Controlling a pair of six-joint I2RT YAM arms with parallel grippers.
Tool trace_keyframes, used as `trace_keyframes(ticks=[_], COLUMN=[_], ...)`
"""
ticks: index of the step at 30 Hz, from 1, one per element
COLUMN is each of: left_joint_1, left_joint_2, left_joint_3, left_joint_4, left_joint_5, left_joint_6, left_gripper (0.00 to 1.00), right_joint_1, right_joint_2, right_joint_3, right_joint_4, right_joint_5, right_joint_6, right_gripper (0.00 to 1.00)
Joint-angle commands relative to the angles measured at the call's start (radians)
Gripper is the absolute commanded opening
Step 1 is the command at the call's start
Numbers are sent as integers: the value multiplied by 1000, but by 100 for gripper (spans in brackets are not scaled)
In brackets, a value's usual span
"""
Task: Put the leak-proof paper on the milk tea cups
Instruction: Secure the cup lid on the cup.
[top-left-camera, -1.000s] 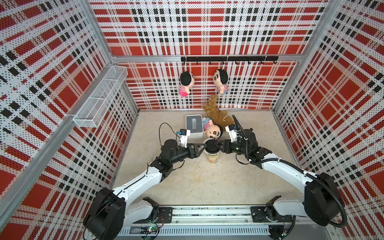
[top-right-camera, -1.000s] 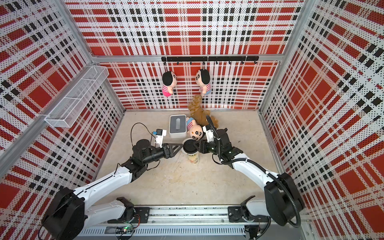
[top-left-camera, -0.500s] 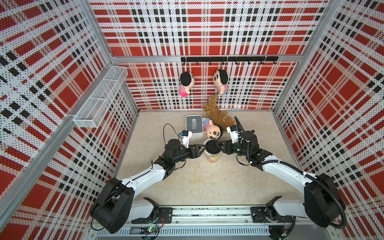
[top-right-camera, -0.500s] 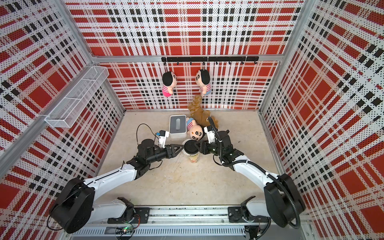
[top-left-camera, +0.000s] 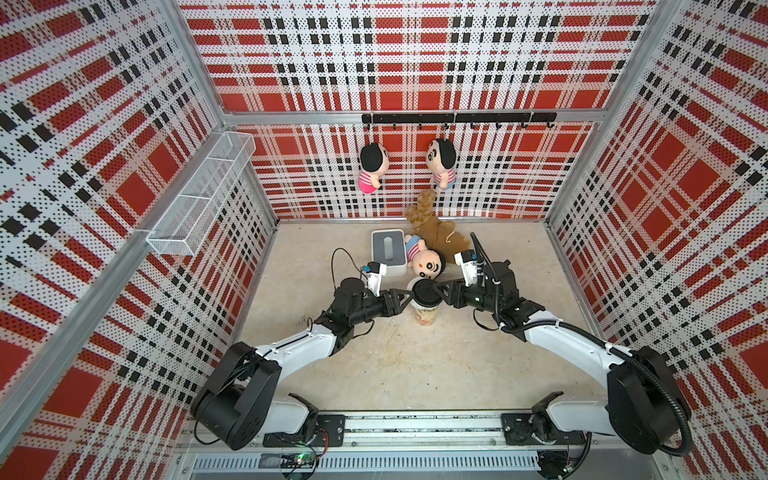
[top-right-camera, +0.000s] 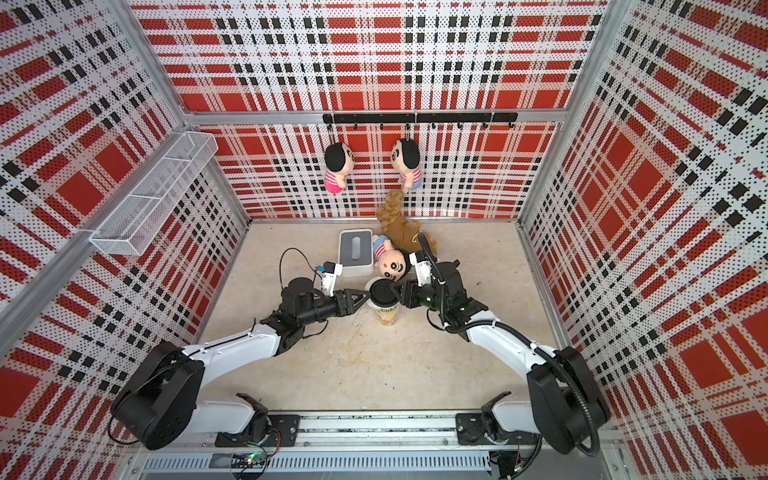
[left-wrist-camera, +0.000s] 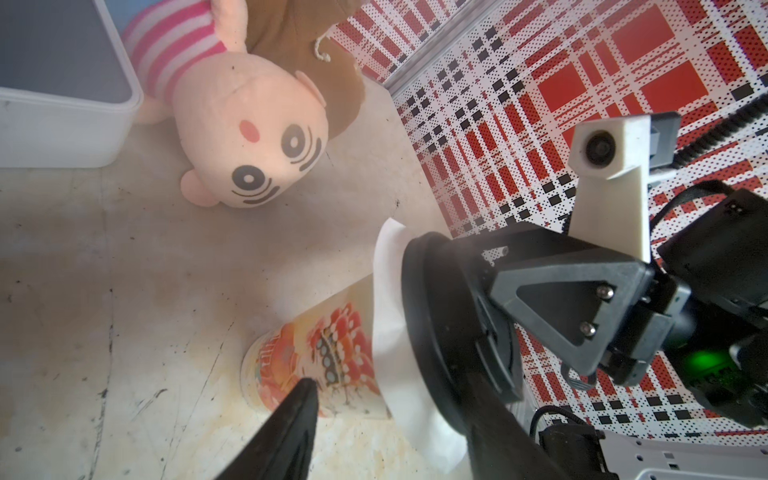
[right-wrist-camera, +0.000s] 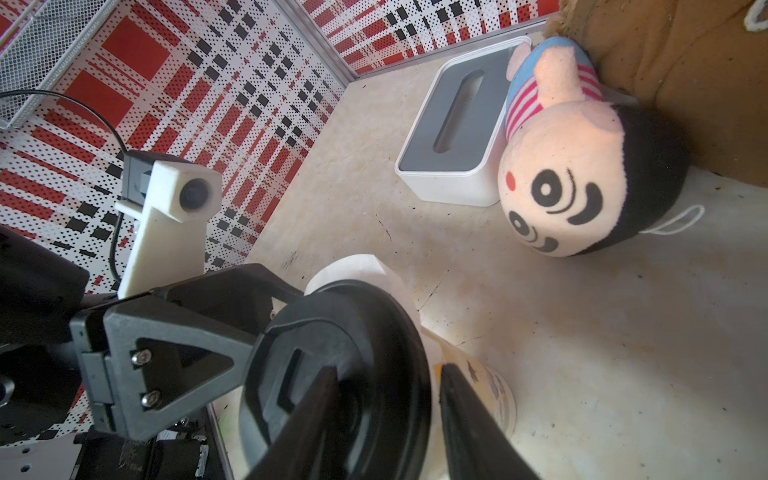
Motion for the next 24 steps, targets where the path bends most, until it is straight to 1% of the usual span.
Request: trace_keyframes(ticks=[1, 6, 8, 10, 13, 17, 20, 24], left_joint_1=[-3, -7, -9, -10, -15, -22, -18, 3], left_joint_2=[25, 45, 50, 60, 88, 119, 81, -10], left_joint_3=[-15, -46, -69, -109, -148, -150, -156, -146], left_joint_4=[6, -22, -59, -72, -71, -69, -62, -59], left_joint_5=[4, -10, -42, -73, -93, -104, -100, -76], left_joint_6=[14, 14, 21, 20, 14, 16, 5, -8], left_gripper=[59, 55, 53, 49, 47, 47, 47, 48], right_joint_1=[6, 4, 1, -2, -4, -6, -8, -8], right_joint_2=[64, 56, 51, 50, 53, 56, 54, 61], right_joint_3=[-74, -79, -85, -95, -102, -103, -99, -96], right_joint_4=[-231, -240, -244, -245, -245, -249, -260, -255], right_joint_5=[11, 20, 26, 32, 31, 31, 32, 26], right_joint_6=[-37, -43, -45, -45, -45, -48, -54, -55], right_gripper=[43, 42, 42, 42, 42, 42, 42, 42])
